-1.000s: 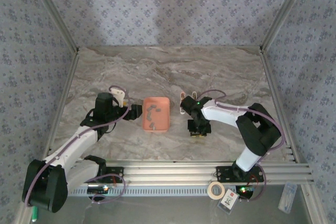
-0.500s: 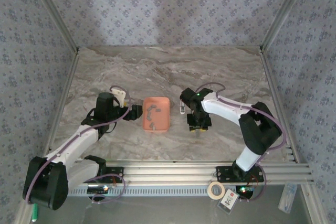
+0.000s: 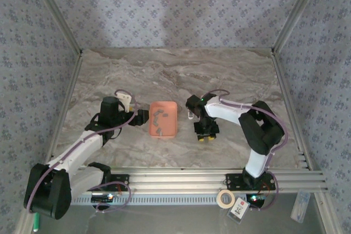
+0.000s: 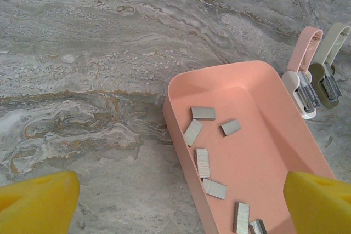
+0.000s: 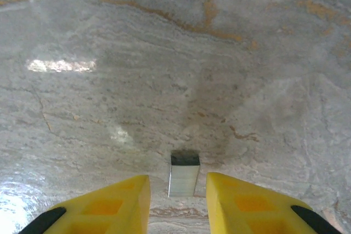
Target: Load the staples into the stapler
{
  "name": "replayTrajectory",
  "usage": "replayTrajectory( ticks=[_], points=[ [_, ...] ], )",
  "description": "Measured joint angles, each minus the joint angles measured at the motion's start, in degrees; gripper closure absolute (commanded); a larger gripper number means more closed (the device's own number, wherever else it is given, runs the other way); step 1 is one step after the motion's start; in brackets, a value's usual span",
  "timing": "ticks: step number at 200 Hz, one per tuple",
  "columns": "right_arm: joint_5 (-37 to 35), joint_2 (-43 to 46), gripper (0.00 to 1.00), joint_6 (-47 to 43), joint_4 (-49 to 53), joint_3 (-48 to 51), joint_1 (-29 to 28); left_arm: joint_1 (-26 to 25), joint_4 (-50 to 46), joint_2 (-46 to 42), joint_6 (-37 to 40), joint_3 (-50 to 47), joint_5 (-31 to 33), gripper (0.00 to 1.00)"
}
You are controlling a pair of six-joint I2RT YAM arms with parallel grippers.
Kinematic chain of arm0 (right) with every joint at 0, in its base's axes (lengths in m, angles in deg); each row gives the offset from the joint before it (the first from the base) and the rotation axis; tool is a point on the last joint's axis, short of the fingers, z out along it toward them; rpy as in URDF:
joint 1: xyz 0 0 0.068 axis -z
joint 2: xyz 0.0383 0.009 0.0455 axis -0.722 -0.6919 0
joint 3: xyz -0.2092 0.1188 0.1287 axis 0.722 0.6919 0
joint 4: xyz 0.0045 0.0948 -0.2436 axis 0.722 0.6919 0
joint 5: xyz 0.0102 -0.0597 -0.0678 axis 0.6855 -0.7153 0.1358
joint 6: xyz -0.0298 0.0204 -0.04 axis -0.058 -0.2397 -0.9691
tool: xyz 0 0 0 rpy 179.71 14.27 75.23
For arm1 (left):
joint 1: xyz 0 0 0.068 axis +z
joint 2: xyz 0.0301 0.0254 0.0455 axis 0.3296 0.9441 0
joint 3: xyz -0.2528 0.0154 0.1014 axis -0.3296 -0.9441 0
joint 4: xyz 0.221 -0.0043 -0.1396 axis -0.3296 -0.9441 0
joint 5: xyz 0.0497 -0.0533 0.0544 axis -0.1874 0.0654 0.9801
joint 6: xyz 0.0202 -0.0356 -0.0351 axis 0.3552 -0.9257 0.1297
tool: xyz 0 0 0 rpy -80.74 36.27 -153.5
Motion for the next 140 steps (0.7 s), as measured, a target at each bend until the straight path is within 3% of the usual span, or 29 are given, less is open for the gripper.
replayTrajectory(
  ticks=[100, 140],
  points=[
    [0.26, -2.93, 0.73, -0.50, -0.02, -1.84, 0.00, 0.00, 0.00, 0.00, 0.00, 0.00, 0.00, 0.04],
    [0.15, -3.39, 0.81, -0.72, 0.61, -2.36, -0.02, 0.00, 0.00, -0.02, 0.02, 0.00, 0.00, 0.04]
  ],
)
